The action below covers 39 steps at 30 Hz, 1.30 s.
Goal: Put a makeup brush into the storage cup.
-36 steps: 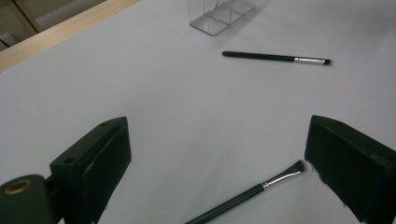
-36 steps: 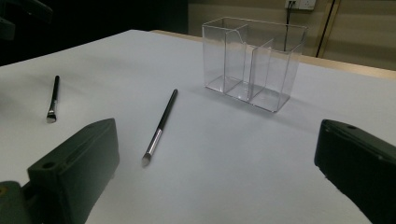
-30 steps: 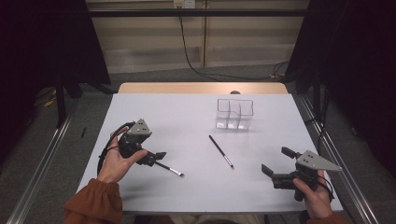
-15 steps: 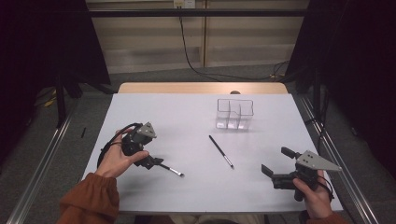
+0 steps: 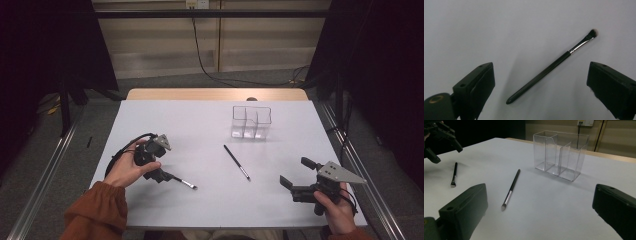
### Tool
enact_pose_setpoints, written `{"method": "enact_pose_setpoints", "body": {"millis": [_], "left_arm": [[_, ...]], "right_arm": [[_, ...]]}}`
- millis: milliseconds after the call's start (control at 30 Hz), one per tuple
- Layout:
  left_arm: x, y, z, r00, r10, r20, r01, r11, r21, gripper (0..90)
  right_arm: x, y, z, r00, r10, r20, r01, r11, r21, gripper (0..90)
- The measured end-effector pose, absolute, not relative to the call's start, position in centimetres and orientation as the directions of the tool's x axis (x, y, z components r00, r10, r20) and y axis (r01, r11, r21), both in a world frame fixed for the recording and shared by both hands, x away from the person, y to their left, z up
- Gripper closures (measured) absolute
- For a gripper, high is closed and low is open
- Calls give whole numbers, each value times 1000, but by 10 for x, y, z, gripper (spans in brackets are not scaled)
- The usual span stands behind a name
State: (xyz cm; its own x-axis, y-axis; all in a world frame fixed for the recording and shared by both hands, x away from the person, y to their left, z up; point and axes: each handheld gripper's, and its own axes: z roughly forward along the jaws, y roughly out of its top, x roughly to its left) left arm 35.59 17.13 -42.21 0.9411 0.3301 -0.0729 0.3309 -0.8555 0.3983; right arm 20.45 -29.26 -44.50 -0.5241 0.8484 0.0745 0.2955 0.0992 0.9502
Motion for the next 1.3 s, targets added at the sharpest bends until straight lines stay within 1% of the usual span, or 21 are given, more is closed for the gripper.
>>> {"method": "enact_pose_setpoints", "body": {"millis": [233,367,400,433,467,567,600,633,667,700,733,767,833,900,933,1133,1167,1200,1233,1300], "left_arm": [[357,164,-433,960,267,-79,277,-895,350,81],[357,162,-436,965,253,-66,261,-906,335,73],[356,160,-438,962,265,-66,272,-901,340,73],[355,159,-440,961,269,-70,277,-902,331,74],[356,158,-443,966,252,-63,259,-916,307,74],[356,158,-446,966,250,-69,259,-917,302,98],[357,158,-446,970,232,-68,242,-928,284,123],[358,158,-447,973,223,-56,229,-933,276,123],[357,158,-447,973,224,-60,231,-933,275,161],[357,157,-448,975,216,-59,224,-935,275,161],[357,156,-448,974,220,-56,227,-932,283,187],[357,156,-449,977,207,-48,212,-939,272,211],[358,156,-450,979,201,-43,205,-940,274,241],[358,155,-450,976,210,-48,216,-937,274,249],[358,155,-450,979,198,-45,203,-941,270,270],[357,156,-451,978,203,-46,208,-939,272,290],[356,155,-450,981,189,-43,194,-945,265,349],[355,155,-450,982,182,-42,187,-945,269,388],[354,155,-449,984,173,-43,178,-946,272,388],[353,155,-448,985,166,-45,172,-946,273,498]], "right_arm": [[205,-293,-445,-525,848,74,296,101,950,0],[204,-293,-445,-525,848,75,295,99,950,0],[204,-293,-445,-525,848,75,295,99,950,0],[204,-293,-445,-524,849,76,295,98,951,0],[205,-293,-445,-524,848,76,295,97,951,0],[204,-293,-445,-523,849,78,295,95,951,0],[204,-293,-445,-524,848,76,295,97,950,0],[204,-293,-445,-524,848,76,295,97,950,0],[205,-293,-445,-524,848,77,296,97,950,0],[205,-293,-445,-524,848,77,296,97,950,0],[205,-293,-445,-523,849,78,297,96,950,0],[205,-293,-445,-523,849,78,298,96,950,0],[205,-292,-445,-523,849,79,299,96,949,0],[204,-292,-445,-523,848,79,299,97,949,0],[205,-293,-445,-523,849,78,299,97,949,0],[204,-293,-445,-529,845,72,296,105,949,0],[204,-293,-445,-529,846,72,297,105,949,0],[204,-293,-445,-529,846,72,297,105,949,0],[204,-293,-445,-529,846,72,297,105,949,0],[204,-293,-445,-529,846,73,303,108,947,0]]}}
